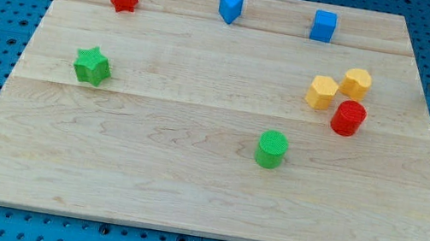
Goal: Move the yellow heart to the bottom left of the board
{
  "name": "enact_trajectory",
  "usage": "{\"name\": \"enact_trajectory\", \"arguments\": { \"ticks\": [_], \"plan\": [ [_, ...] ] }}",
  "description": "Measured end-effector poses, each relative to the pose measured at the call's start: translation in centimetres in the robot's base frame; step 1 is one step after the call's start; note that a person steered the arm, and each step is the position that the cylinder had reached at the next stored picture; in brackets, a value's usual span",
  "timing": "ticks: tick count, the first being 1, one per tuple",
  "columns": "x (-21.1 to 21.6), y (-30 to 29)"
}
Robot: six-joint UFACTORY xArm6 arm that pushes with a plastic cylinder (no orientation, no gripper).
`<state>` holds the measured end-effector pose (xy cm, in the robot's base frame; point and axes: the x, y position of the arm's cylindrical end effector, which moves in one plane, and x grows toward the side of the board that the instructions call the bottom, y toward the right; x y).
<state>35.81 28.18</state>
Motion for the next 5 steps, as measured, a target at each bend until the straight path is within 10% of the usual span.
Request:
{"name": "enact_trajectory", "arguments": {
  "ticks": [5],
  "plan": [
    [1.3,-12.6]
  ]
}}
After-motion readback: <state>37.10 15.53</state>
